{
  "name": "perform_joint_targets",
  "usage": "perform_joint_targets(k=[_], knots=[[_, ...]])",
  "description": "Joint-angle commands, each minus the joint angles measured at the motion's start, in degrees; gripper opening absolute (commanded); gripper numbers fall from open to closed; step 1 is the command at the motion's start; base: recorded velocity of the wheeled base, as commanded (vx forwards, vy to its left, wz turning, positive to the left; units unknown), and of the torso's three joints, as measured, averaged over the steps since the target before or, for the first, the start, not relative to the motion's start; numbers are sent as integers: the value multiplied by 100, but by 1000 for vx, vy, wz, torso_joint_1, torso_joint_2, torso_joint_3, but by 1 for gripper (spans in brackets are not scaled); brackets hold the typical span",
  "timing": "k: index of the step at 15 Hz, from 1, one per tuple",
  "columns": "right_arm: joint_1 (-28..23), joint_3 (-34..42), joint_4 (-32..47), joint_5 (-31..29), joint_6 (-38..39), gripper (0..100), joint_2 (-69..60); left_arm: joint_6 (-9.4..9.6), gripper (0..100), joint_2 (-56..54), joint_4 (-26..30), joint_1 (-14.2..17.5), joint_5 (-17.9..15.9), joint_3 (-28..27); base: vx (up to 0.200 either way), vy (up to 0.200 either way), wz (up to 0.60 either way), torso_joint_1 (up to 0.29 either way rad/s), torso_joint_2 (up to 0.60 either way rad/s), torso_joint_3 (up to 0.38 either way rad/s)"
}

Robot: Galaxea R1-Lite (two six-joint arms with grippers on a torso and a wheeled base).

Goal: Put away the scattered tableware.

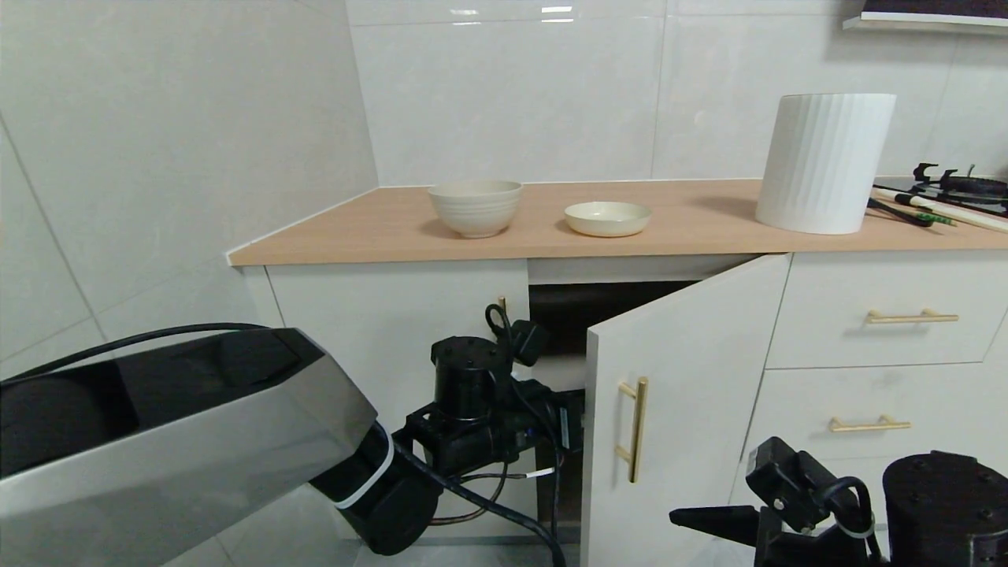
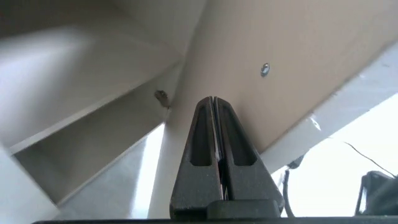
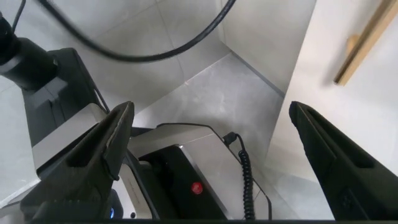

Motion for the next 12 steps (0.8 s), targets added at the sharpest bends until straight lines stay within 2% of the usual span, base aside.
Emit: perform_joint_targets(k=[1, 4, 8, 12], knots=[[10, 0, -2, 2, 1, 100, 12, -1, 0, 12, 66, -45, -6, -101, 0, 0, 0, 0, 0, 0], [36, 0, -2, -7, 1, 100, 3, -1, 0, 12, 471, -45, -15, -382, 0, 0, 0, 0, 0, 0], [36, 0, -2, -7, 1, 100, -6, -1, 0, 109, 734, -45, -15, -707, -200, 0, 0, 7, 2, 1], [36, 0, -2, -7, 1, 100, -23, -1, 0, 205, 769, -45, -15, -865, 0, 0, 0, 0, 0, 0]])
